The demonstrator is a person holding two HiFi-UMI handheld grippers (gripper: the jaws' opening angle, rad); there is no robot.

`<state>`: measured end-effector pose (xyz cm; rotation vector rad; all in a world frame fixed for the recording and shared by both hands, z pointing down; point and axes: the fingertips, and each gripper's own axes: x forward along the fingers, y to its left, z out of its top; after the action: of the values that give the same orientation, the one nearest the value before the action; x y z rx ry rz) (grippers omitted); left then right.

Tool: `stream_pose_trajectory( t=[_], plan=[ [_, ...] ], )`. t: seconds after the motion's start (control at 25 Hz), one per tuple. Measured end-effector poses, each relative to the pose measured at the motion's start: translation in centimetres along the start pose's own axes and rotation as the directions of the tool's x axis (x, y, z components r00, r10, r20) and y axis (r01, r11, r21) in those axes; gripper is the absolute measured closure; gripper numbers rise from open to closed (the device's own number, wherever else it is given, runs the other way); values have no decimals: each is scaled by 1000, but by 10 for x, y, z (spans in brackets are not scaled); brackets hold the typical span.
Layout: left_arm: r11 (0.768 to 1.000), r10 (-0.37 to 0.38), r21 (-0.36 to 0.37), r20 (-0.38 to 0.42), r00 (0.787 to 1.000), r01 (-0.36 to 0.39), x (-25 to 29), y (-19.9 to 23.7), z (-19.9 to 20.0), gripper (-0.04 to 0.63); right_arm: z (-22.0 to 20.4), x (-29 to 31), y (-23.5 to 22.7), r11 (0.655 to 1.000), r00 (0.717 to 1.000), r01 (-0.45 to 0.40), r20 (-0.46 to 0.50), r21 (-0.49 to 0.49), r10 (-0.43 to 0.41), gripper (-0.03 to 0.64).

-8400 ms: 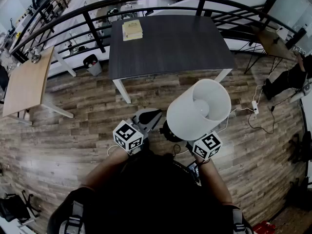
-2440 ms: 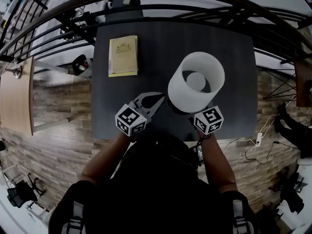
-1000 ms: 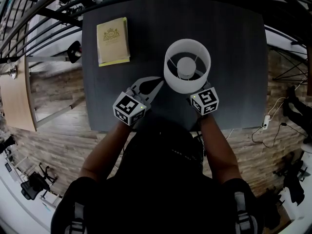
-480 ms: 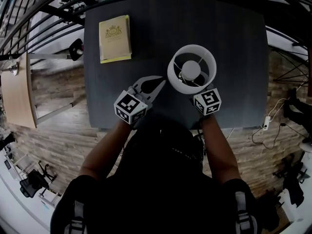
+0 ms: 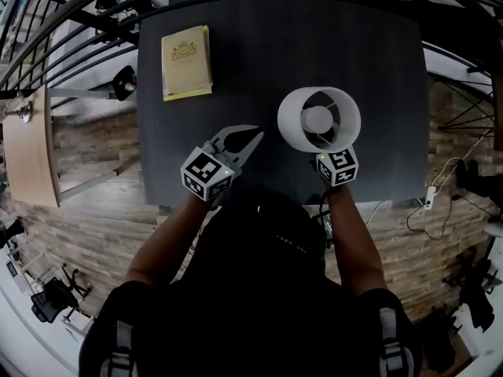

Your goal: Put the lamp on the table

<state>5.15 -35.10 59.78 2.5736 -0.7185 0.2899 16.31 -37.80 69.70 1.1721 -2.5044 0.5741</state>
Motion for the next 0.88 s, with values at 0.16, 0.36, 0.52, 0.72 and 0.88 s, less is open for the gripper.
stream_pose_trajectory(
  t=[0.16,0.36,0.52,0.72,0.88],
  plan=[
    [1000,-16,22,6,1000,15,-5,-10,6,586,0,-7,0,1000,1000,6,-8,-7,-7,486],
    [999,-32,38,14,999,32,-18,-20,10,586,-4,-18,5,999,999,48,-17,17,-48,486],
    [998,-38,43,27,999,37,-27,-25,12,586,-11,-33,7,996,996,86,-12,29,-86,486],
    [995,-66,73,52,996,62,-44,-36,19,586,-10,-56,16,986,987,162,7,31,-162,488],
    [991,-88,106,88,992,79,-62,-45,31,586,-1,-70,30,980,980,197,31,18,-197,489]
  ],
)
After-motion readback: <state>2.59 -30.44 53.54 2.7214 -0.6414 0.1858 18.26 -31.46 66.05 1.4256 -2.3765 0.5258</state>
